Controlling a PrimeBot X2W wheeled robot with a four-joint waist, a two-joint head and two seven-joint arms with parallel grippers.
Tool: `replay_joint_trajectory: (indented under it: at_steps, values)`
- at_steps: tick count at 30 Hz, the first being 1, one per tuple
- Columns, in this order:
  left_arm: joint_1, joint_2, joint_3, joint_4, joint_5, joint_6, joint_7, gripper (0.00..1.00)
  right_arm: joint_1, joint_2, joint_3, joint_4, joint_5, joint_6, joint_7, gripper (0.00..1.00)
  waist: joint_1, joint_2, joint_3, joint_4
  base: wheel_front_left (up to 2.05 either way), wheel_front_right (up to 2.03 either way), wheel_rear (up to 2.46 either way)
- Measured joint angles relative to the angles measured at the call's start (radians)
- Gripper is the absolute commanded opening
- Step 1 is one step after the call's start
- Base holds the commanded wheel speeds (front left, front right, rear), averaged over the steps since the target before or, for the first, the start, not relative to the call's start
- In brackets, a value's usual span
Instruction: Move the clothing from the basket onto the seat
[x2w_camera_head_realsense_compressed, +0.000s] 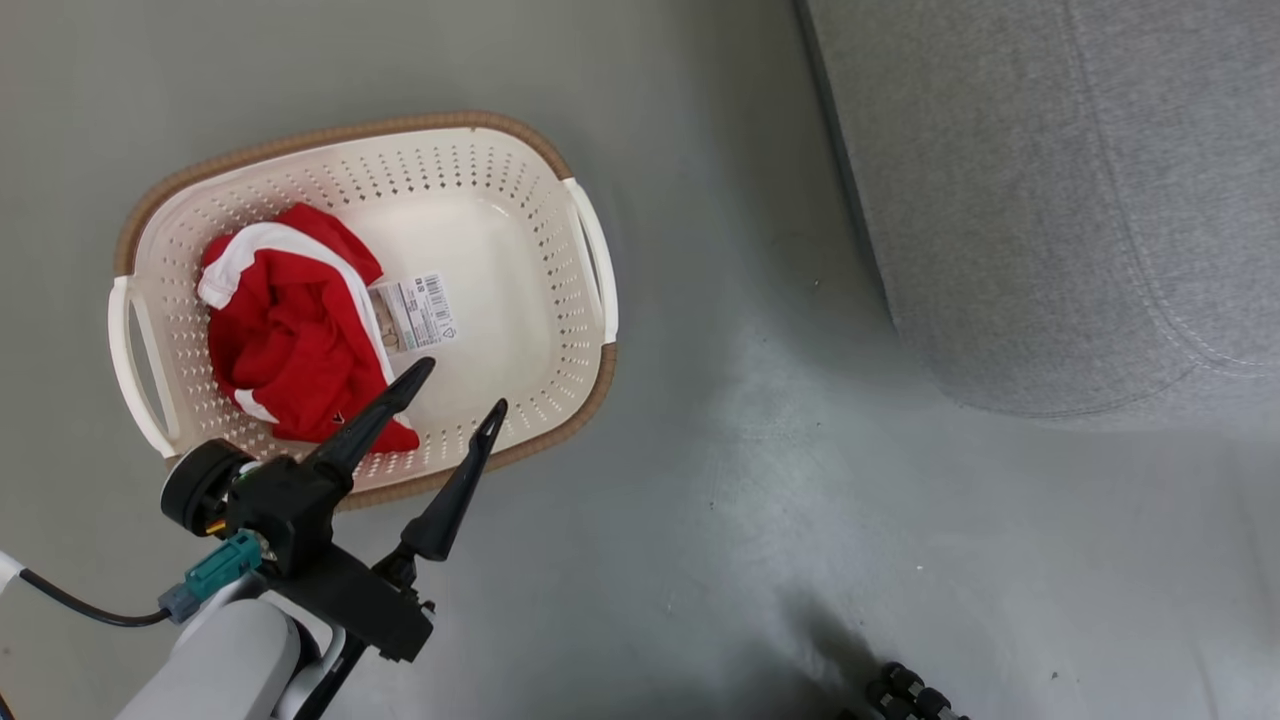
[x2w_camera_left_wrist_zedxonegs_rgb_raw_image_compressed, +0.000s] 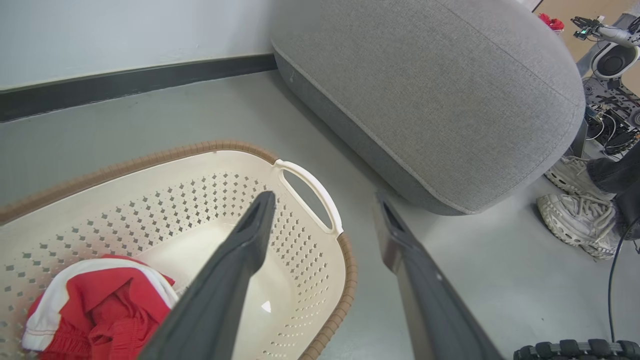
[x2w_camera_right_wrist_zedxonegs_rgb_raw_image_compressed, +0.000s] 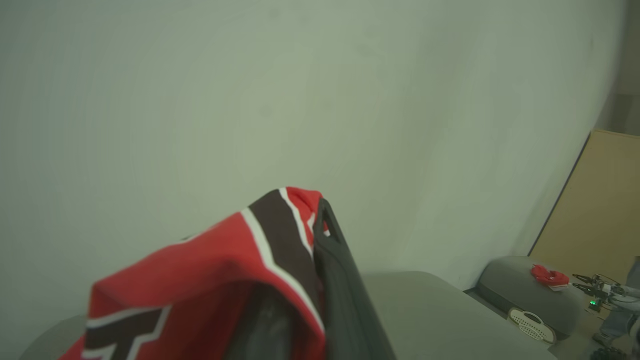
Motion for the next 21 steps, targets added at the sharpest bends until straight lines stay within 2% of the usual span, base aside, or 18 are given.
replay_joint_trajectory:
  at_steps: [10, 17, 21]
  values:
    - [0.0, 0.03, -0.024, -0.002, 0.0, 0.0, 0.0, 1.0, 0.066, 0.1, -0.185, 0.04, -0.053, -0.001, 0.07, 0.0, 0.0, 0.0, 0.048, 0.018, 0.0, 0.0, 0.0]
    - [0.0, 0.047, -0.028, -0.003, 0.0, 0.0, 0.0, 1.0, 0.072, 0.15, -0.184, 0.101, -0.04, -0.001, 0.079, 0.0, 0.0, 0.0, 0.072, 0.02, 0.0, 0.0, 0.0]
    - [-0.002, 0.047, -0.033, -0.004, -0.002, 0.0, 0.0, 1.0, 0.064, 0.174, -0.17, 0.17, 0.009, -0.001, 0.102, 0.0, -0.0001, 0.0, 0.082, 0.027, 0.0, 0.0, 0.0]
